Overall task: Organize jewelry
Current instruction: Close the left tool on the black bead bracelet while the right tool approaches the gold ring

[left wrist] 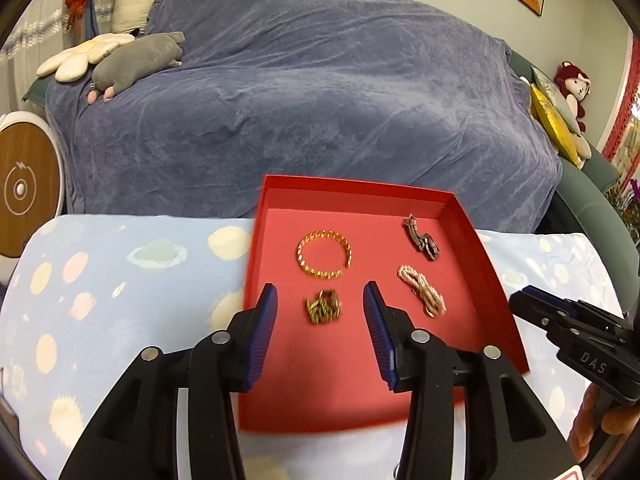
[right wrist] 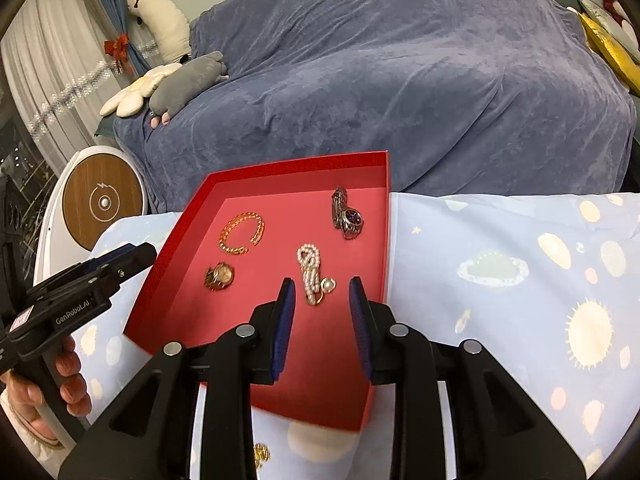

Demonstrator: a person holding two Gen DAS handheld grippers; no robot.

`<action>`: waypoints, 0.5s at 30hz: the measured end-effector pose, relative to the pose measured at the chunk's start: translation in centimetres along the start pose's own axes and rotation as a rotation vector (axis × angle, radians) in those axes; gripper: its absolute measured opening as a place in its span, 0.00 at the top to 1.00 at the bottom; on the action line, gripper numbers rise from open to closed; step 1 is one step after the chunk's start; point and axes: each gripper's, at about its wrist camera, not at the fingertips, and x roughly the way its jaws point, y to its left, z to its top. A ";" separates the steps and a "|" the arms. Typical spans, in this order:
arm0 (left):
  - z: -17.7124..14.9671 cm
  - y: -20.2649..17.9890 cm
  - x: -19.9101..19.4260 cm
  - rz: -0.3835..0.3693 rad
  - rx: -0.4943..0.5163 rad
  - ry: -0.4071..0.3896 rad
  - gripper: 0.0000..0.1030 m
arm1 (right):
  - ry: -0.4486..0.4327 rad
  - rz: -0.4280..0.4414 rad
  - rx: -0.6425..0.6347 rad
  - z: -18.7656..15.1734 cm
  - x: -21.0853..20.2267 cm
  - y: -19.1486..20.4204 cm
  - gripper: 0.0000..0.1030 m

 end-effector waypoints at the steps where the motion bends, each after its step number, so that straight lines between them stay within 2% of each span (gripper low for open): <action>1: -0.6 0.3 -0.9 -0.007 -0.005 0.002 0.58 | -0.001 0.003 -0.006 -0.6 -1.0 0.2 0.73; 8: -5.6 0.5 -6.1 0.037 0.008 0.020 0.57 | 0.004 0.001 -0.057 -6.1 -7.1 2.2 0.70; 11: -8.7 0.5 -7.7 0.055 0.015 0.023 0.42 | 0.002 -0.009 -0.084 -8.7 -8.7 3.0 0.67; 15: -12.2 0.5 -8.0 0.056 0.017 0.082 0.39 | 0.025 -0.009 -0.098 -11.9 -9.3 3.8 0.67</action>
